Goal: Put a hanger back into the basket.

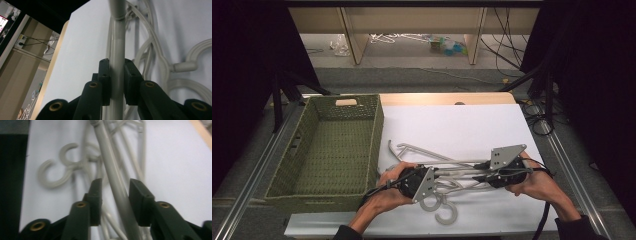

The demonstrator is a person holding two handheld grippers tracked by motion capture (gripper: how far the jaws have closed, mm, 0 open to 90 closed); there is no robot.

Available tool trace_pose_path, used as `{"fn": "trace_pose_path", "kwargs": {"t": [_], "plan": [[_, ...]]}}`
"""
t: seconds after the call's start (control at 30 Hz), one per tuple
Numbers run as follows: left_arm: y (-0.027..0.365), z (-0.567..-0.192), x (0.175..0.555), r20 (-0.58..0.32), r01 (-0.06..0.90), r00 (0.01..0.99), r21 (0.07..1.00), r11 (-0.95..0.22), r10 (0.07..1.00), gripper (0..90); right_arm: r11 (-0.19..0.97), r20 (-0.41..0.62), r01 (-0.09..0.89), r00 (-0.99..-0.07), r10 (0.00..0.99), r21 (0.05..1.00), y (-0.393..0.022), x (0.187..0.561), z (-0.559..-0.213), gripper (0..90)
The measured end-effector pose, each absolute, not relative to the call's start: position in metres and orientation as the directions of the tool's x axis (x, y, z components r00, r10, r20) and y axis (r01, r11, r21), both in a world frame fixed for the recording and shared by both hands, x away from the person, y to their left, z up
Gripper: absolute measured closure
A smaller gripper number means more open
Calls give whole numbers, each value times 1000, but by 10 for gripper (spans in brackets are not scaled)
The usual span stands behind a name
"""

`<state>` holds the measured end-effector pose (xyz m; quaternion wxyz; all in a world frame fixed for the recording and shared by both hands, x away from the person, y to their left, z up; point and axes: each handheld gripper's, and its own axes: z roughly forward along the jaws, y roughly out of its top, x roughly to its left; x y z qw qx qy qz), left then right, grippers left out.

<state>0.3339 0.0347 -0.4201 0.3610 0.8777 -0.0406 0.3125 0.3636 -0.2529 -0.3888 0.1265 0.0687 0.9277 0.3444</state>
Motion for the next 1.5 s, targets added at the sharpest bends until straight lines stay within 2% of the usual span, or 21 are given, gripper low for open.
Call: {"fn": "trace_pose_path", "kwargs": {"t": [0.03, 0.13, 0.17, 0.2, 0.27, 0.3, 0.33, 0.43, 0.5, 0.57, 0.6, 0.63, 0.67, 0.9, 0.93, 1.17, 1.3, 1.5], "plan": [[35, -420, 334, 578, -297, 801, 608, -736, 154, 790, 753, -187, 40, -959, 215, 656, -253, 364, -389, 617], [35, -406, 337, 626, -309, 769, 545, -780, 132, 793, 705, -214, 68, -929, 303, 706, -257, 367, -383, 503], [35, -403, 337, 604, -287, 779, 581, -762, 168, 792, 662, -212, 99, -903, 373, 743, -261, 369, -376, 438], [37, -398, 339, 609, -276, 774, 570, -774, 172, 793, 644, -212, 107, -893, 397, 758, -262, 369, -374, 427], [39, -394, 340, 560, -223, 792, 638, -737, 245, 792, 615, -217, 114, -873, 437, 780, -267, 368, -367, 417], [39, -394, 340, 560, -223, 792, 638, -737, 245, 792, 606, -220, 115, -866, 449, 787, -270, 366, -363, 411], [42, -389, 342, 527, -175, 796, 673, -718, 300, 793, 596, -220, 116, -860, 461, 795, -272, 364, -360, 403], [46, -382, 344, 480, -126, 807, 708, -695, 343, 792, 558, -188, 142, -850, 491, 817, -274, 361, -357, 380], [52, -371, 344, 406, -48, 814, 761, -647, 416, 792, 559, -180, 154, -849, 497, 815, -273, 358, -360, 362], [55, -368, 345, 393, -34, 815, 766, -642, 426, 792, 562, -171, 158, -856, 488, 812, -273, 357, -362, 361], [58, -361, 345, 333, 16, 819, 800, -600, 467, 792, 558, -159, 168, -857, 491, 812, -272, 355, -367, 352], [58, -361, 345, 333, 16, 819, 800, -600, 467, 792, 558, -159, 168, -857, 491, 812, -272, 355, -367, 352], [63, -354, 345, 273, 66, 820, 828, -556, 504, 792, 562, -149, 180, -859, 490, 808, -272, 355, -373, 348], [76, -337, 347, 149, 172, 799, 872, -458, 583, 792, 566, -132, 197, -863, 487, 800, -271, 353, -385, 341], [80, -333, 348, 104, 200, 795, 885, -420, 597, 792, 570, -126, 202, -867, 482, 796, -271, 352, -387, 341], [96, -319, 352, 38, 251, 778, 896, -366, 627, 792, 566, -110, 212, -870, 481, 797, -271, 347, -394, 337], [111, -314, 356, -38, 293, 766, 909, -296, 642, 793, 571, -103, 217, -874, 476, 792, -272, 346, -400, 336], [127, -307, 358, -75, 312, 759, 914, -260, 647, 793, 566, -93, 227, -872, 481, 793, -274, 344, -404, 332]]}}
